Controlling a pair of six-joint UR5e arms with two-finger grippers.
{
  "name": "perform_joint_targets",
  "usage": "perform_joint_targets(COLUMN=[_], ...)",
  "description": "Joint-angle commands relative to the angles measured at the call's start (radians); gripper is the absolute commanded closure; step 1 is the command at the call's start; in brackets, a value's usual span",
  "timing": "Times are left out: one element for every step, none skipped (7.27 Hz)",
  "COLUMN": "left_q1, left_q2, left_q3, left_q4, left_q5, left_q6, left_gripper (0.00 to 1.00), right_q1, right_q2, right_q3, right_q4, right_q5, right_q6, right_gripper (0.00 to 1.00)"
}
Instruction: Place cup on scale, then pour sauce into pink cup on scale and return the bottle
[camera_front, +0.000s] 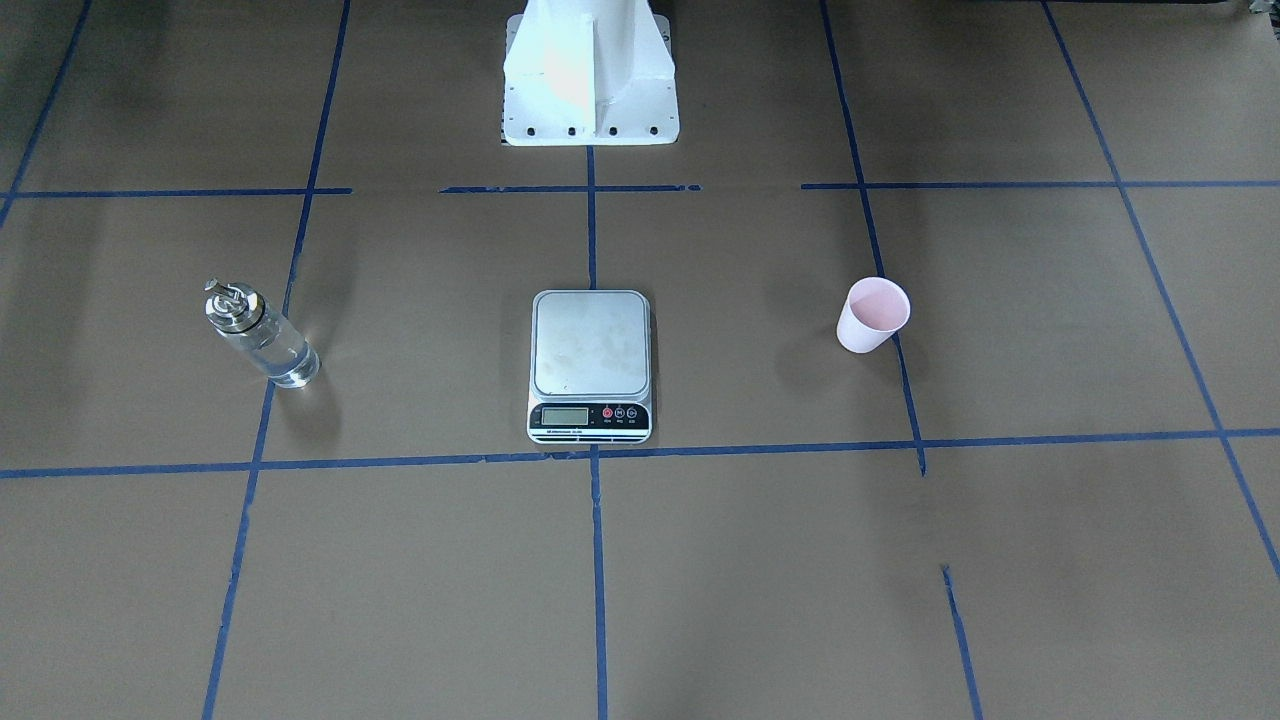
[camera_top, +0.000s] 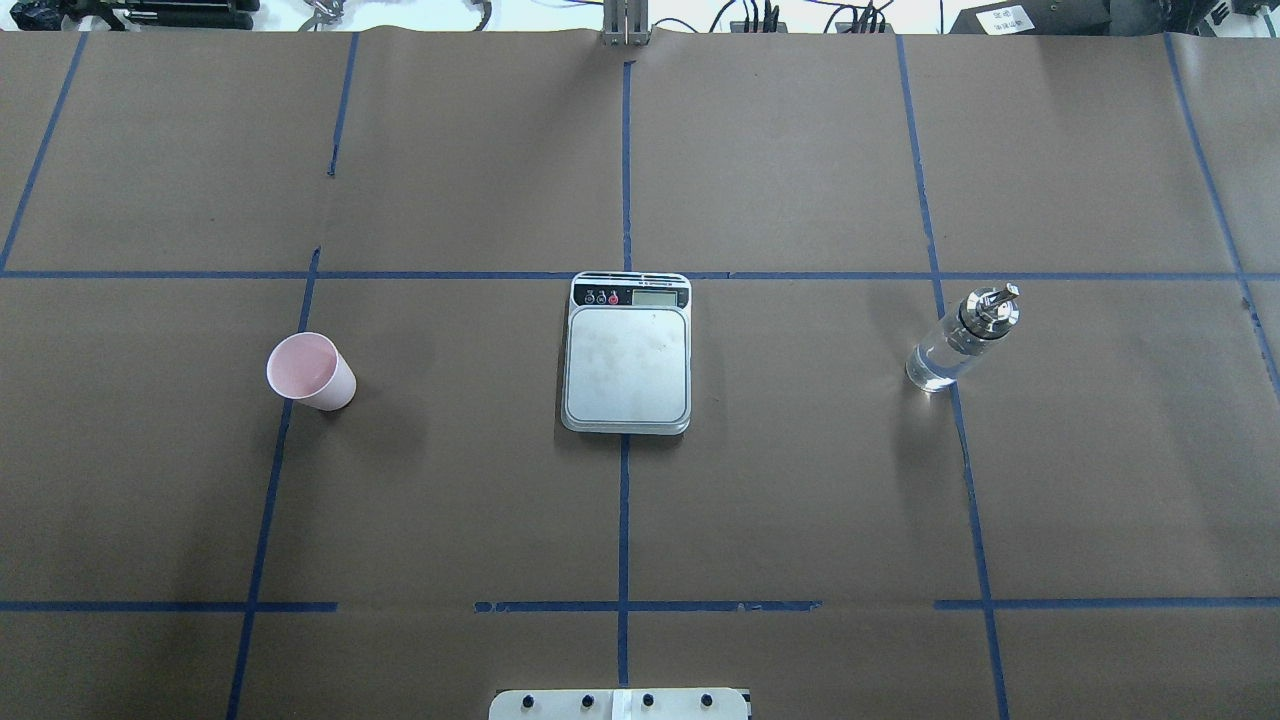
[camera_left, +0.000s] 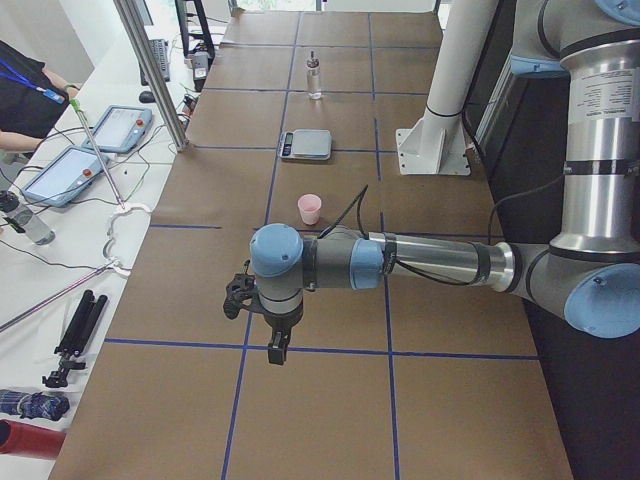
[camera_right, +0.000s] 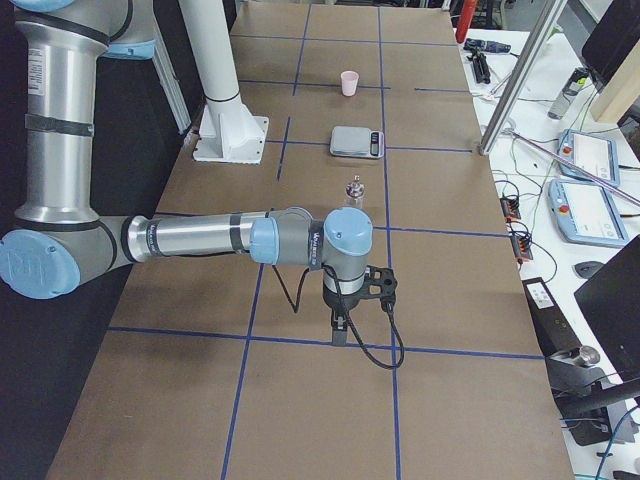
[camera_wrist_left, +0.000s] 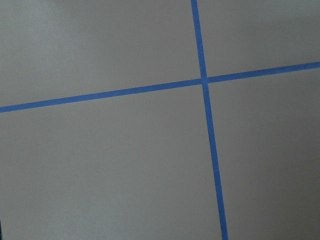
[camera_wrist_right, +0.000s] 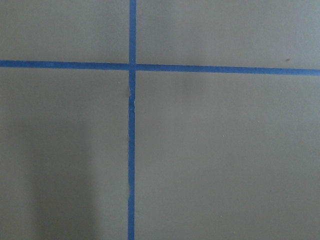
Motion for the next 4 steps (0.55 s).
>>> perform_joint_targets(left_q1=[0.000,-0.001,0.000,-0.001], left_q2=[0.000,0.000,0.000,0.000], left_q3=[-0.006,-0.005,-0.002,-0.005], left_q4=[-0.002,-0.024,-0.034,-0.061], left_q5=[-0.002,-0.002,0.000,0.000], left_q6=[0.003,0.000,-0.002,-0.002], left_gripper=[0.00,0.00,0.00,0.00], right_q1=[-0.002,0.000,0.000,0.000], right_q2=[0.000,0.000,0.000,0.000], right_q3=[0.000,0.005,0.021,0.031], right_q4=[0.000,0.000,0.000,0.000], right_q5=[0.000,0.003,0.019,0.039], right_q6=[-0.002,0.000,0.002,0.002], right_gripper=[0.00,0.00,0.00,0.00])
